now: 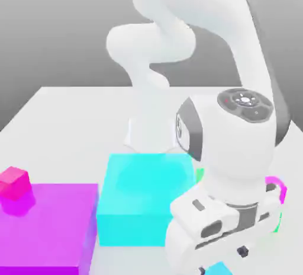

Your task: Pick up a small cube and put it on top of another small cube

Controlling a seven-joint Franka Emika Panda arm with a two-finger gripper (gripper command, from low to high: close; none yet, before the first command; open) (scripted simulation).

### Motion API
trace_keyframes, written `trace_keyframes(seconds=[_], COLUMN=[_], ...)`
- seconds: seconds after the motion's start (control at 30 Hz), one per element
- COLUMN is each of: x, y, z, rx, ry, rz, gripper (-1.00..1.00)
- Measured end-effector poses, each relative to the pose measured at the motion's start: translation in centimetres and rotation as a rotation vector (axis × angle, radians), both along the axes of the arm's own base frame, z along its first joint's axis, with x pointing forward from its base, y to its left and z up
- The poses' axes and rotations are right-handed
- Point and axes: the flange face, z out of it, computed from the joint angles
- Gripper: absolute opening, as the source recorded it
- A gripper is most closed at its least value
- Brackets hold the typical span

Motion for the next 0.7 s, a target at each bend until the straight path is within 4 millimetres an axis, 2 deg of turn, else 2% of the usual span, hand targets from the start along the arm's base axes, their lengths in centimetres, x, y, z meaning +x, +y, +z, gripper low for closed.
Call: trace_keyframes(seconds=[0.03, 0.2, 0.23, 0.27, 0.4, 0.53, 0.7], x=[-0.1, -0.1, -0.1, -0.1, -0.2, -3.7, -10.5], y=[0.0, 0.0, 0.0, 0.0, 0.1, 4.9, 11.1], z=[-1.3, -1.3, -2.0, -1.6, 3.3, 7.5, 11.7], rx=[0.000, 0.000, 0.000, 0.000, 0.001, 0.026, 0.036], ry=[0.001, 0.001, 0.002, 0.002, 0.002, 0.007, 0.012], rz=[0.000, 0.000, 0.001, 0.001, 0.002, 0.043, 0.123], gripper=[-1.00, -1.00, -1.00, -1.00, -1.00, -1.00, -1.00])
